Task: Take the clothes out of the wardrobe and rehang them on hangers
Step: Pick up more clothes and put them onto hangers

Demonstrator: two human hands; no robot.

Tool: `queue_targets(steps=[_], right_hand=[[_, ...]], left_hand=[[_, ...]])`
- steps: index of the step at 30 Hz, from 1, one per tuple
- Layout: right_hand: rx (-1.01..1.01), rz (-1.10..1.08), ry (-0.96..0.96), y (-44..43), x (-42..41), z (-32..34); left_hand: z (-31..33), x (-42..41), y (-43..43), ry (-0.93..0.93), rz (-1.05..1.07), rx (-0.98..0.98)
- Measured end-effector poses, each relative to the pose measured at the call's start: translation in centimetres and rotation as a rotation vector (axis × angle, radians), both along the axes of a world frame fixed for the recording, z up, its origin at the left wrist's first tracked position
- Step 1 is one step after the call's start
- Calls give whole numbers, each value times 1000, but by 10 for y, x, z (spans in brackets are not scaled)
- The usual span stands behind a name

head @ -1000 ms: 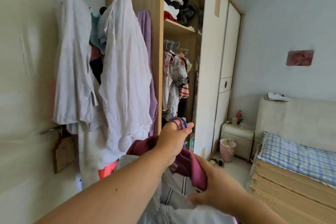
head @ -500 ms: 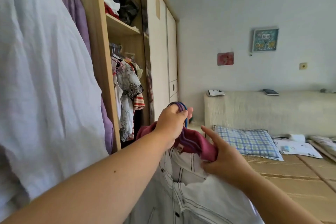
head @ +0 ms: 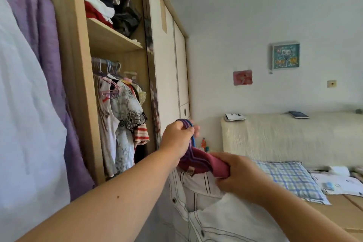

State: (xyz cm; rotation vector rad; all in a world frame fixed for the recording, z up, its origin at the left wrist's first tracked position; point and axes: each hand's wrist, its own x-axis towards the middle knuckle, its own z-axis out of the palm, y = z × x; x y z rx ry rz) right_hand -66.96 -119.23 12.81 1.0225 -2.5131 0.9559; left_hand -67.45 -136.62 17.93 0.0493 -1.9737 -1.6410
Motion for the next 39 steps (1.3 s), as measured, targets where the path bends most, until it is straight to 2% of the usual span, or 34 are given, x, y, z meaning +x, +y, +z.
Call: queue_targets(steps=[8,18,24,30,39], right_hand=[[-20,213,23,-70,-137,46],[-114,414,127,-186,-240,86],[-169,540,118,-247,-294,105],[-192,704,160,-319,-334,134],[-150,1024,238,-410,-372,184]], left_hand=[[55,-92,-69,70,388,-338],[88,-164,-174,206,812,-646],[103,-209,-223,361,937,-579],[131,-231,-276,370,1059,-571],[178,-226,-339,387,1208,-440]])
